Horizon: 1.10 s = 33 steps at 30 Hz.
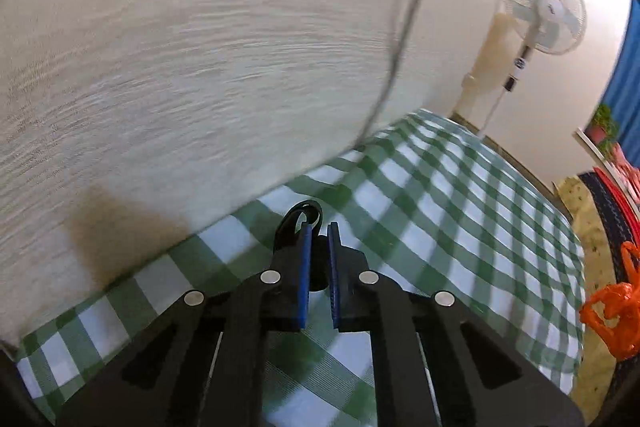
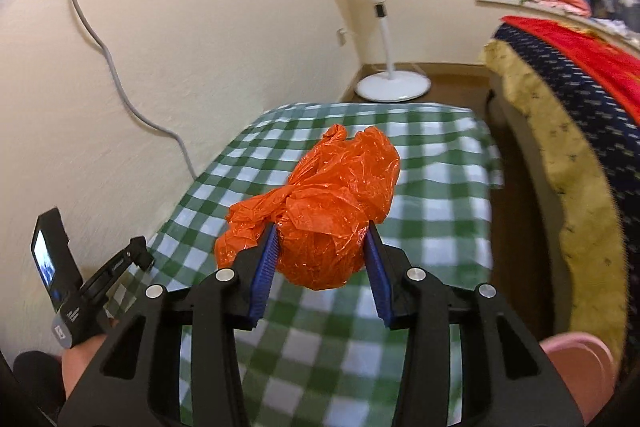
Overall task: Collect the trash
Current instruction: 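Carry the orange bag in the right tool while the left tool carries the black pad to the bin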
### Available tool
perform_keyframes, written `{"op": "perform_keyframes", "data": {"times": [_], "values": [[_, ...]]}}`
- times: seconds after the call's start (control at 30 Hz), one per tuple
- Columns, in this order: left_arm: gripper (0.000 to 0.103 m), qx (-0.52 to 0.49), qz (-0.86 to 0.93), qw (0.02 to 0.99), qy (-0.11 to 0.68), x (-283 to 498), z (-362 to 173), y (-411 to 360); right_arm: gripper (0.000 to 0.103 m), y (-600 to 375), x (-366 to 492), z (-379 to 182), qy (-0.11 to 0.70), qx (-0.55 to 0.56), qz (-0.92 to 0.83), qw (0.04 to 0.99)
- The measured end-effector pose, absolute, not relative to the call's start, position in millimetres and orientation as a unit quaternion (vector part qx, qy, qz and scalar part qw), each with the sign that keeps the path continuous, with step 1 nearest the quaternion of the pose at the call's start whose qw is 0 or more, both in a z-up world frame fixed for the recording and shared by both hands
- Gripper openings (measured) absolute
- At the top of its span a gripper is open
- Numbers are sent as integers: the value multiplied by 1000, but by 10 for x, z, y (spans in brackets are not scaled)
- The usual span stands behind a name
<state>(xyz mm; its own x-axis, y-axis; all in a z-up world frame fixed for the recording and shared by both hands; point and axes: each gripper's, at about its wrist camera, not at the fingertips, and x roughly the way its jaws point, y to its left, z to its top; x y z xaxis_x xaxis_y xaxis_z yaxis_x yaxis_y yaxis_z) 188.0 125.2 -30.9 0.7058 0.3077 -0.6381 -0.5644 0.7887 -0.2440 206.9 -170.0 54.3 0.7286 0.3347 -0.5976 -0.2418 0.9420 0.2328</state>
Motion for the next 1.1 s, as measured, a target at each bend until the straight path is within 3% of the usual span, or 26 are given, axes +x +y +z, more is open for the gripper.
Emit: {"op": "perform_keyframes", "data": {"times": [1.1], "values": [[7,-81,-9,945,317,1542,88,-358,43,-2983,292,1153,275,96,-50,955]]}}
